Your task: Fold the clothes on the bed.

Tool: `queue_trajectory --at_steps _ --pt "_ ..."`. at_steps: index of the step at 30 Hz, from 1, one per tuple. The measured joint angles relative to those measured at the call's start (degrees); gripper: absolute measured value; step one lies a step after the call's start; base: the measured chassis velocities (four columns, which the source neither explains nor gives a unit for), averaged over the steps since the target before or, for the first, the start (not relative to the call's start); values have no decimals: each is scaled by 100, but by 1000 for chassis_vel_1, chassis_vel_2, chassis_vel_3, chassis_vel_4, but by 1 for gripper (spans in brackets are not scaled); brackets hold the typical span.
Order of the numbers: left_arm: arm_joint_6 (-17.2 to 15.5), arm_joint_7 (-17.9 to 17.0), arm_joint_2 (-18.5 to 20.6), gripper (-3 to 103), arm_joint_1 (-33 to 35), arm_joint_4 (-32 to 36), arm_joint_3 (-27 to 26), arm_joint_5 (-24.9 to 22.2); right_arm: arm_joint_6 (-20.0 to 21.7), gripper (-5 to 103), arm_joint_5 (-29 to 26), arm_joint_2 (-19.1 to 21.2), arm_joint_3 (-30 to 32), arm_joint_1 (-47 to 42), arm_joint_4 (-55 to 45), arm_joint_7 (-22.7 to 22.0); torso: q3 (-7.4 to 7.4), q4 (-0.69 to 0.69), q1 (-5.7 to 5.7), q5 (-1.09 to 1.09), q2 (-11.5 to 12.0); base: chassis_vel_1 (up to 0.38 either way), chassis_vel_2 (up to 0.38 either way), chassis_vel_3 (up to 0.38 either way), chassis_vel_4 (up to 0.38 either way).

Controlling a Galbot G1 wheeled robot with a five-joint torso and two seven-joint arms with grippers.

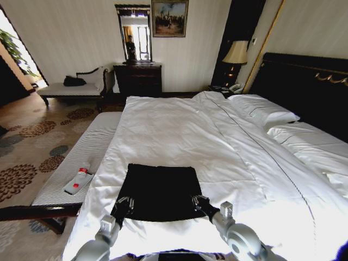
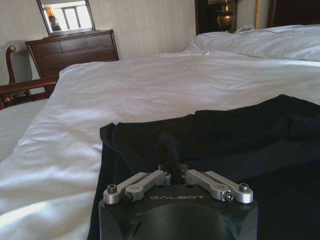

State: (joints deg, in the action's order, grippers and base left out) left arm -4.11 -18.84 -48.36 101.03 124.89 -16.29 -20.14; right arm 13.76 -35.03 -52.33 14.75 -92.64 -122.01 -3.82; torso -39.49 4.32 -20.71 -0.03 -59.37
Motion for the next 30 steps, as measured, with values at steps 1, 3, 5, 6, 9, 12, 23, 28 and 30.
queue_trajectory --at_steps 1,3,5,6,9,12,23,28,30 --pt "-4 0 -29 2 6 -15 18 28 -28 1 62 -7 -7 -23 35 5 0 1 0 0 0 0 0 0 0" --pt "-34 -5 -37 2 -8 -49 57 53 -44 1 109 -16 -13 -61 76 6 0 1 0 1 0 0 0 0 0" --pt "-112 -29 -16 2 -3 -55 83 59 -61 -2 180 -2 -27 -116 102 9 0 2 -1 0 0 0 0 0 0" --pt "-112 -29 -16 2 -3 -55 83 59 -61 -2 180 -2 -27 -116 102 9 0 2 -1 0 0 0 0 0 0" --pt "-222 -35 49 11 113 28 112 64 -62 8 233 12 -42 -177 99 13 0 1 0 0 0 0 0 0 0" --pt "-240 -29 84 16 187 67 126 167 -62 19 243 13 -49 -214 64 12 0 0 0 0 0 0 0 0 0" --pt "-106 24 151 60 511 448 -57 521 -95 57 281 42 183 -749 -383 -67 0 1 0 0 0 0 0 0 0" --pt "-102 5 44 76 514 664 -397 198 -251 74 58 223 432 -713 -604 -211 0 1 0 1 0 0 0 0 0" --pt "-184 -76 35 87 225 641 -517 -147 -157 85 -507 352 543 -287 -622 -377 0 -2 0 2 0 0 0 0 0"
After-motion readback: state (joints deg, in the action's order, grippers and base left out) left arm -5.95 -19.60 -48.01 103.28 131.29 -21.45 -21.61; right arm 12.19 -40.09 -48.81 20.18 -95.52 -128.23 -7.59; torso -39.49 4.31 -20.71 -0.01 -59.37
